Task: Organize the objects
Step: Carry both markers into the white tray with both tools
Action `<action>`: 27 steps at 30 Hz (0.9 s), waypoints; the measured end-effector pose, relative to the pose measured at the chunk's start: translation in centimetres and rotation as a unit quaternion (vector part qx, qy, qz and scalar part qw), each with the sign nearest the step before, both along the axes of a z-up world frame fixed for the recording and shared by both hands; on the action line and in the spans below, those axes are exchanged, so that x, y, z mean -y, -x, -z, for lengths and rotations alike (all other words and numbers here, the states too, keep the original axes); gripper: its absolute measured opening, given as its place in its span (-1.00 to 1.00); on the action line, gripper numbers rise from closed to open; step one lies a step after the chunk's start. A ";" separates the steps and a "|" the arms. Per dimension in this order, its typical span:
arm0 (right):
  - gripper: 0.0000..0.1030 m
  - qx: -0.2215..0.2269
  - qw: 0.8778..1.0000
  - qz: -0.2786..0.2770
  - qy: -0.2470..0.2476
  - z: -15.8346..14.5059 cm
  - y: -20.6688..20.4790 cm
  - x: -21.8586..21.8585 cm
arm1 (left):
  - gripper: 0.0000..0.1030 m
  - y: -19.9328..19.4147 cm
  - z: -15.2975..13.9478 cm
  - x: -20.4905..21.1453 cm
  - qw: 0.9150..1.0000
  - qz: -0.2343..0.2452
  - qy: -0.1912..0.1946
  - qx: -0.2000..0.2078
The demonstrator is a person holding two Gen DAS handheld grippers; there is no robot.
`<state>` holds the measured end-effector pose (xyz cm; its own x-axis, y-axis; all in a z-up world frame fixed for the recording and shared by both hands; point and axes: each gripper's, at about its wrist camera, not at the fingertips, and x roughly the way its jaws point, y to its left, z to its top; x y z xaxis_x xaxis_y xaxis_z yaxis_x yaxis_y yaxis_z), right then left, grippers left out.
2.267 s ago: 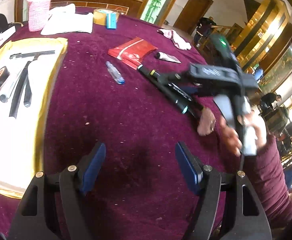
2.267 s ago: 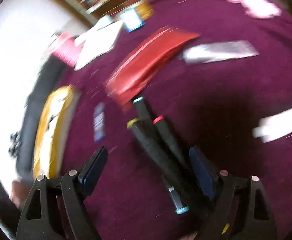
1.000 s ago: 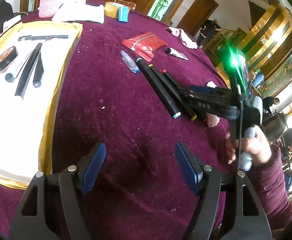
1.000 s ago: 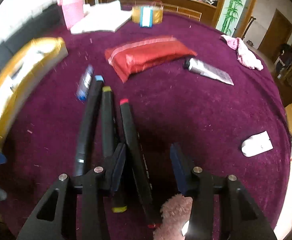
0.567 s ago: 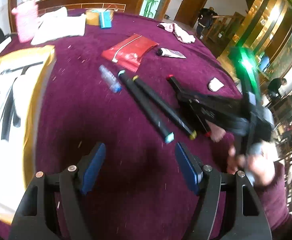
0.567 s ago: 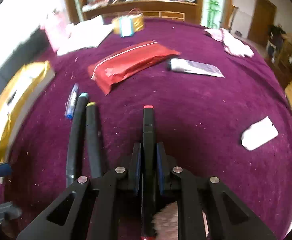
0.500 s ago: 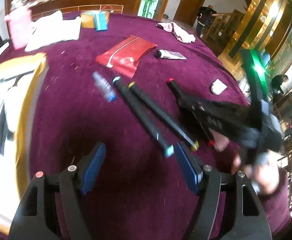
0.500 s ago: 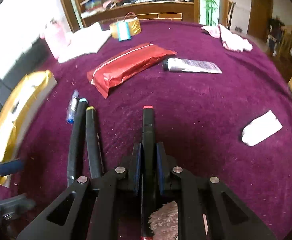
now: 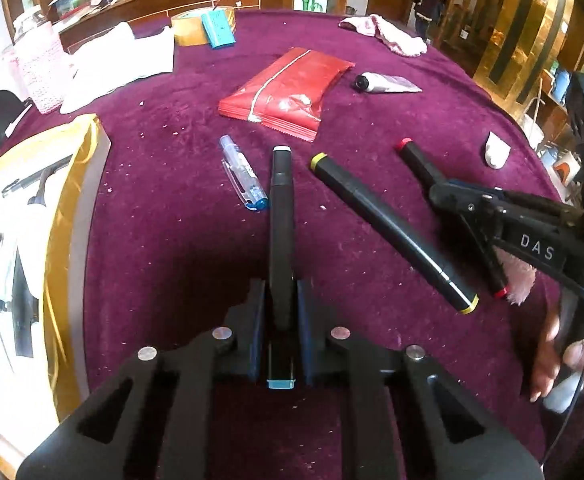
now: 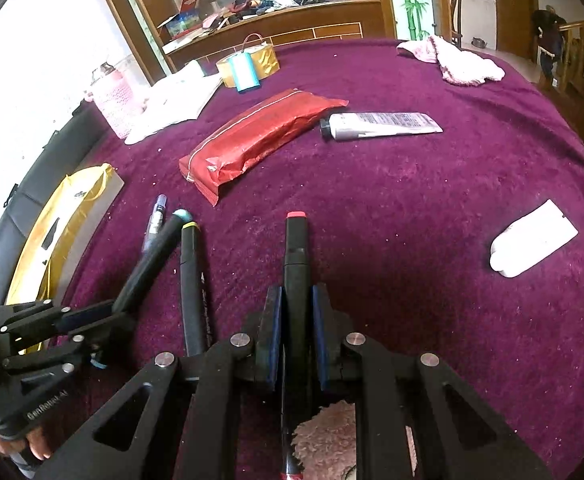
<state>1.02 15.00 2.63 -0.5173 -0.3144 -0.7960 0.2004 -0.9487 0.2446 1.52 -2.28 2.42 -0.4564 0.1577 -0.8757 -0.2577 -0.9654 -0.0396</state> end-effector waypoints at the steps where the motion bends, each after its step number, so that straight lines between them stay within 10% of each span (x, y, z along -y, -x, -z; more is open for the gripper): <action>1: -0.75 -0.001 1.000 0.001 -0.001 0.0 0.0 0.0 | -0.76 0.1 0.0 -0.2 1.000 0.000 0.005 -0.002; 9: -0.74 -0.012 1.000 -0.002 -0.023 0.0 -0.3 0.6 | -0.75 0.7 0.7 -3.3 0.996 0.022 0.054 -0.071; 27: -0.75 -0.033 0.995 -0.017 0.088 -5.7 -2.6 2.6 | -0.75 -6.6 -7.1 9.3 0.986 -0.044 -0.106 -0.123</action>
